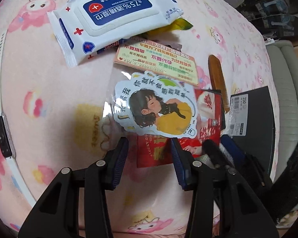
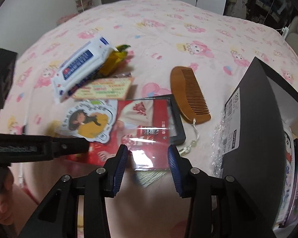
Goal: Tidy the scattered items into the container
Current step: 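Reach the right gripper down to the red lucky envelope under the sticker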
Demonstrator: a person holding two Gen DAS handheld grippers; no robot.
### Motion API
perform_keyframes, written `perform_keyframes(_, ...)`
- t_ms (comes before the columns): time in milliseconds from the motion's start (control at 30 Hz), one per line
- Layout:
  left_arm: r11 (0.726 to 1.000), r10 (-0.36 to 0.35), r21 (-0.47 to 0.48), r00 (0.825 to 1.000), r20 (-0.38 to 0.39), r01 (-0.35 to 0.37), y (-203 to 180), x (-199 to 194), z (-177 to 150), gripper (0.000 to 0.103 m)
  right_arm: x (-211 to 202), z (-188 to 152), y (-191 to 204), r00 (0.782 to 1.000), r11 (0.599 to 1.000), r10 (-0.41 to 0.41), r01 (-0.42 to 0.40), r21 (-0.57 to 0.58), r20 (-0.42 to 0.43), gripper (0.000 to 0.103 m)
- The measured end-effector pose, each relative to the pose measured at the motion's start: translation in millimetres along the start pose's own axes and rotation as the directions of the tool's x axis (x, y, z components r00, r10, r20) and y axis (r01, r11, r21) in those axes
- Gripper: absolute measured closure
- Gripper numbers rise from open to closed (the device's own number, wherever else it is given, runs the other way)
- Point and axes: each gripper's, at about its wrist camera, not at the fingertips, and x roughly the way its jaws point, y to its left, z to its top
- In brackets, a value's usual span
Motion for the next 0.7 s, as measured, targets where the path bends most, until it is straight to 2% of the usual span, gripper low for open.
perform_keyframes(133,1.000,0.013,-0.007,1.000,0.008,-0.013,2.7,-1.2,-0.2,0.061,6.0,-4.1,-4.4,0.997,0.997,0.069,-0.068,0.036,-0.034,0.061)
perform_keyframes(367,0.999,0.045,-0.024,0.998,0.033,-0.044,5.7,-11.8,-5.7,0.059,-7.0,-12.7,-2.2,0.990,0.991,0.127,-0.124,0.051,-0.059,0.061)
perform_keyframes(433,0.999,0.017,-0.039,0.997,0.069,-0.014,11.5,-25.4,-9.2,0.052,-14.3,-19.9,1.7,0.989,0.990,0.138,-0.136,0.036,-0.059,0.062)
perform_keyframes(533,0.997,0.032,-0.069,0.992,0.123,-0.023,17.3,-34.5,-6.6,0.051,-18.9,-28.0,7.7,0.991,0.992,0.125,-0.124,0.011,-0.047,0.062)
perform_keyframes(600,0.994,0.051,-0.096,0.994,0.093,-0.042,21.3,-25.5,-1.5,0.051,-18.3,-27.4,7.6,0.993,0.993,0.117,-0.117,0.008,-0.030,0.062)
perform_keyframes(700,0.994,0.062,-0.098,0.997,0.044,-0.057,22.3,-11.7,4.0,0.051,-11.4,-21.5,0.5,0.987,0.986,0.160,-0.160,0.053,-0.001,0.061)
